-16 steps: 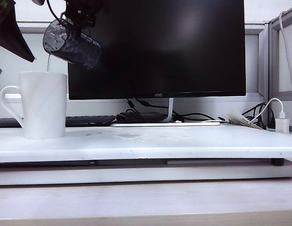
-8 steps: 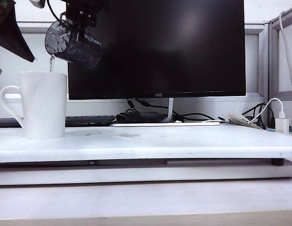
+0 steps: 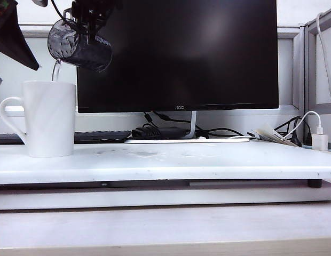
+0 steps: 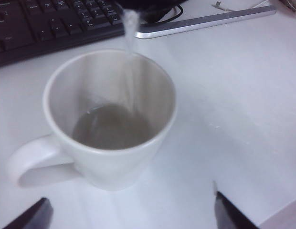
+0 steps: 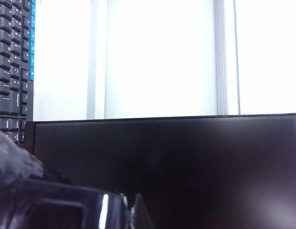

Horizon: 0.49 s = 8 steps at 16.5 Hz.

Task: Carefully pick up the black cup and pour some water from the black cup into the white cup.

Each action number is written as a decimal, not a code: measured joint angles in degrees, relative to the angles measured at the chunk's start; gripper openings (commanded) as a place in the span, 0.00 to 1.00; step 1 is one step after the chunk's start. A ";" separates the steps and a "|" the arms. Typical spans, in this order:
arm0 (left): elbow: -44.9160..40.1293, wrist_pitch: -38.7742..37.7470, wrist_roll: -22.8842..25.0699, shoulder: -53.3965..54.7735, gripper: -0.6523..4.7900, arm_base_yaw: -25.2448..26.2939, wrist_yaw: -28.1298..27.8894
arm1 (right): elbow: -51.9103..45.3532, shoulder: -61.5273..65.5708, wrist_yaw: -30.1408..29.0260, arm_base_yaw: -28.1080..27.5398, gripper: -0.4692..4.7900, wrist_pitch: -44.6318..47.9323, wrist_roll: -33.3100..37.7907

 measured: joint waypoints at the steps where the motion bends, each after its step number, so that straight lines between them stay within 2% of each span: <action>1: 0.00 0.00 0.00 0.00 1.00 0.00 -0.59 | 0.00 0.02 0.00 0.00 0.08 -0.07 -0.07; 8: 0.00 0.00 0.02 0.00 1.00 0.00 -0.85 | 0.00 0.02 -0.07 0.00 0.08 1.14 -2.54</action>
